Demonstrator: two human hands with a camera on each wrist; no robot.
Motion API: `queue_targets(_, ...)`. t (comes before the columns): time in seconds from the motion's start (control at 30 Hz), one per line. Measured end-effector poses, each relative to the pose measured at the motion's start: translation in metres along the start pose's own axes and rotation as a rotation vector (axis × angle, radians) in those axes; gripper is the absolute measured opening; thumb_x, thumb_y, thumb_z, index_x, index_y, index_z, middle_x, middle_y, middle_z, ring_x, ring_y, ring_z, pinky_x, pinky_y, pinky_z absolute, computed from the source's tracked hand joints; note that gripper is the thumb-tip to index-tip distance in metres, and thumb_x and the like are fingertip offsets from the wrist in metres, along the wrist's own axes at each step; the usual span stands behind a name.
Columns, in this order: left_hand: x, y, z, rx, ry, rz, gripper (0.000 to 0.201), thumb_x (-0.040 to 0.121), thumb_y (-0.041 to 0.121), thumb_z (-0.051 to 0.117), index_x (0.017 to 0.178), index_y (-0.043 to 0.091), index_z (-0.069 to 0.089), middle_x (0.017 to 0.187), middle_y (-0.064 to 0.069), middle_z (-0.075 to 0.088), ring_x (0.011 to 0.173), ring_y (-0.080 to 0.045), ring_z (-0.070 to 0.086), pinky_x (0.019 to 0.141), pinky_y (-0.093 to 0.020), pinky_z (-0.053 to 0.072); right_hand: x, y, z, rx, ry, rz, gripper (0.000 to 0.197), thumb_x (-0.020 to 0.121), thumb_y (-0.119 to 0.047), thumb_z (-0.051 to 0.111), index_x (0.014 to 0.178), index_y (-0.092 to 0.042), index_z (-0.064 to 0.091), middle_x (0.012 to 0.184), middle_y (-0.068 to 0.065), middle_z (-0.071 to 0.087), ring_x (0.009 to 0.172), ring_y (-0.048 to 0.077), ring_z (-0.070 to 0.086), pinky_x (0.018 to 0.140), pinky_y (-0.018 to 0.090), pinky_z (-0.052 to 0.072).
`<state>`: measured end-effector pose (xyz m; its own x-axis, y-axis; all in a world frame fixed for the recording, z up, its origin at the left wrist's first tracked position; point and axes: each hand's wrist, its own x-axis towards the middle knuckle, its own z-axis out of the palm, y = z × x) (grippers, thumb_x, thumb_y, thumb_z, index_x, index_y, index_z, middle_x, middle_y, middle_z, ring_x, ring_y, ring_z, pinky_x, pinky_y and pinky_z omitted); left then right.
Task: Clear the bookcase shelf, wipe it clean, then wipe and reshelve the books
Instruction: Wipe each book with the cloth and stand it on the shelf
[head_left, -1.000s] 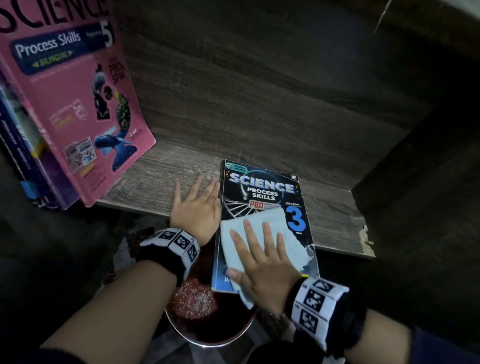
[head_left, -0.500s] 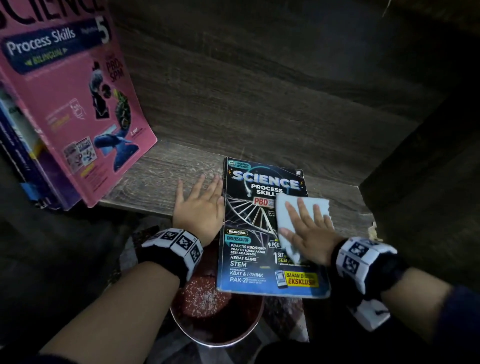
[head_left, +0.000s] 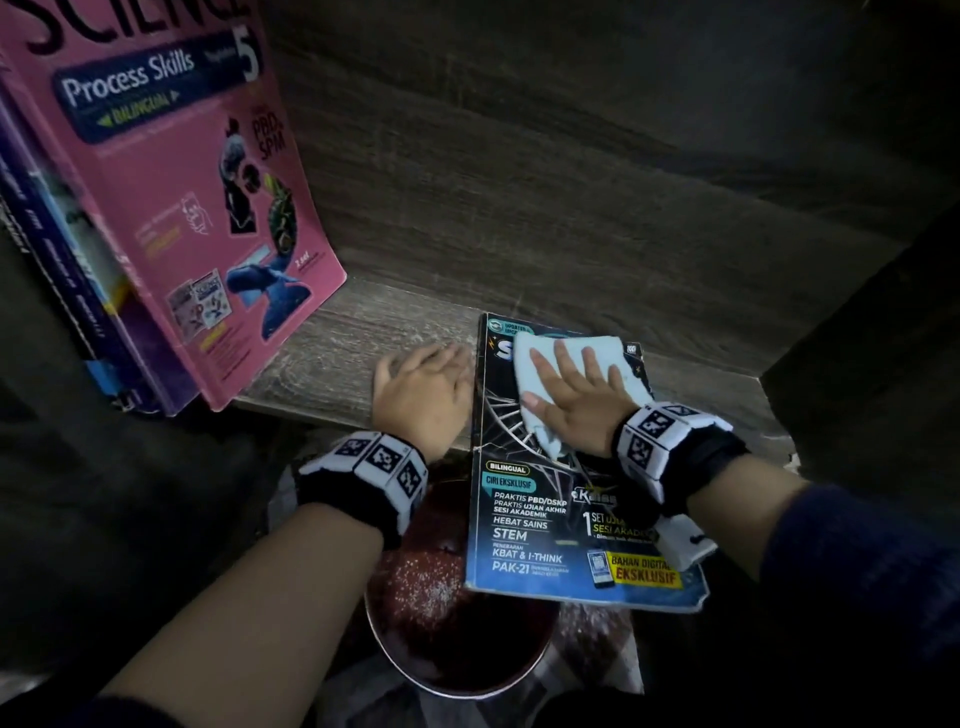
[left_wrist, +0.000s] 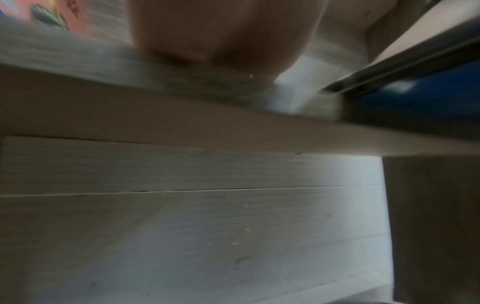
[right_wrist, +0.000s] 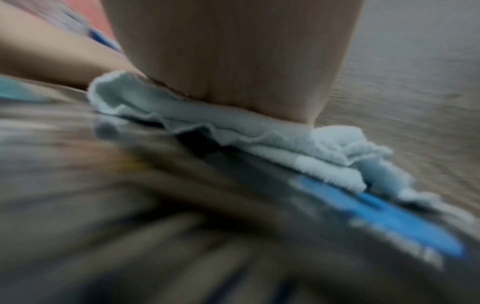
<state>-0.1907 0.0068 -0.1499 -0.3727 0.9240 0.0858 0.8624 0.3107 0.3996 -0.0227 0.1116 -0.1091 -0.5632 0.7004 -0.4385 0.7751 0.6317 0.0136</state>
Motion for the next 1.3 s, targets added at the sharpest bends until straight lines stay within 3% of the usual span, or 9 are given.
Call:
queue_targets(0.3, 0.009, -0.006, 0.009, 0.074, -0.043, 0.032, 0.048, 0.101, 0.052, 0.012, 0.149, 0.049, 0.014, 0.156, 0.027, 0.015, 0.147, -0.005, 0.01, 0.118, -0.05, -0.001, -0.085, -0.044, 0.041, -0.059, 0.005, -0.107, 0.068, 0.088, -0.065, -0.003, 0.144, -0.037, -0.03, 0.15, -0.002, -0.037, 0.138, 0.03, -0.035, 0.117, 0.05, -0.014)
queue_targets(0.43, 0.008, -0.005, 0.01, 0.103, -0.043, 0.03, 0.048, 0.101, 0.052, 0.01, 0.149, 0.05, 0.011, 0.156, 0.027, 0.014, 0.147, -0.005, 0.008, 0.118, -0.05, -0.001, -0.11, -0.046, 0.069, -0.16, 0.127, -0.127, 0.069, 0.099, -0.06, 0.008, 0.153, -0.018, 0.021, 0.157, 0.015, 0.022, 0.14, 0.046, 0.024, 0.103, 0.063, 0.036)
queue_targets(0.67, 0.008, -0.006, 0.012, 0.115, -0.044, 0.033, 0.05, 0.101, 0.051, 0.007, 0.15, 0.048, 0.009, 0.157, 0.026, 0.013, 0.147, -0.005, 0.008, 0.118, -0.051, -0.001, -0.128, 0.014, 0.083, -0.196, 0.06, -0.075, 0.073, 0.098, -0.063, 0.009, 0.148, -0.015, 0.034, 0.151, 0.019, 0.035, 0.132, 0.048, 0.037, 0.093, 0.062, 0.045)
queue_targets(0.77, 0.008, -0.006, 0.012, 0.124, -0.058, 0.036, 0.05, 0.101, 0.051, 0.006, 0.15, 0.047, 0.007, 0.157, 0.026, 0.012, 0.148, -0.005, 0.007, 0.118, -0.051, -0.001, -0.119, 0.048, 0.067, -0.178, 0.026, -0.06, 0.09, 0.073, -0.081, -0.02, 0.15, -0.035, -0.016, 0.16, 0.008, -0.012, 0.146, 0.037, -0.005, 0.116, 0.058, 0.014)
queue_targets(0.83, 0.009, -0.006, 0.012, 0.128, -0.059, 0.036, 0.05, 0.101, 0.05, 0.006, 0.151, 0.046, 0.007, 0.157, 0.026, 0.011, 0.148, -0.005, 0.007, 0.118, -0.051, -0.002, -0.108, 0.07, 0.057, -0.043, -0.037, 0.043, 0.099, 0.052, -0.088, -0.029, 0.141, -0.045, -0.031, 0.155, -0.003, -0.03, 0.143, 0.025, -0.024, 0.117, 0.048, -0.007)
queue_targets(1.0, 0.008, -0.004, 0.011, 0.136, -0.052, 0.03, 0.05, 0.101, 0.05, 0.009, 0.151, 0.047, 0.01, 0.156, 0.027, 0.011, 0.147, -0.005, 0.007, 0.118, -0.049, -0.002, -0.072, 0.111, 0.039, 0.025, -0.05, 0.267, 0.066, 0.096, -0.061, 0.01, 0.149, -0.036, -0.019, 0.16, 0.0, -0.018, 0.148, 0.022, -0.012, 0.118, 0.051, -0.007)
queue_targets(1.1, 0.007, -0.004, 0.008, 0.145, -0.07, 0.036, 0.05, 0.101, 0.05, 0.007, 0.151, 0.046, 0.008, 0.157, 0.027, 0.01, 0.148, -0.005, 0.006, 0.118, -0.049, -0.002, -0.054, 0.135, 0.033, -0.011, -0.039, 0.428, 0.065, 0.1, -0.054, 0.019, 0.151, -0.032, -0.013, 0.161, 0.001, -0.013, 0.149, 0.026, -0.006, 0.117, 0.055, -0.002)
queue_targets(1.2, 0.005, -0.001, 0.006, 0.144, -0.096, 0.038, 0.051, 0.101, 0.05, 0.006, 0.152, 0.043, 0.008, 0.157, 0.026, 0.008, 0.148, -0.004, 0.004, 0.118, -0.049, -0.005, -0.058, 0.134, 0.026, 0.032, 0.26, 0.565, 0.06, 0.098, -0.053, 0.027, 0.149, -0.021, 0.025, 0.156, 0.013, 0.025, 0.142, 0.034, 0.024, 0.114, 0.054, 0.017)
queue_targets(1.3, 0.005, 0.0, 0.002, 0.132, -0.116, 0.019, 0.054, 0.102, 0.048, 0.005, 0.153, 0.034, 0.015, 0.159, 0.019, 0.009, 0.148, -0.004, 0.0, 0.119, -0.049, -0.007, -0.075, 0.104, 0.019, 0.195, 0.634, 0.506, 0.037, 0.097, -0.033, 0.044, 0.122, -0.009, 0.059, 0.123, 0.022, 0.056, 0.112, 0.037, 0.052, 0.093, 0.04, 0.042)
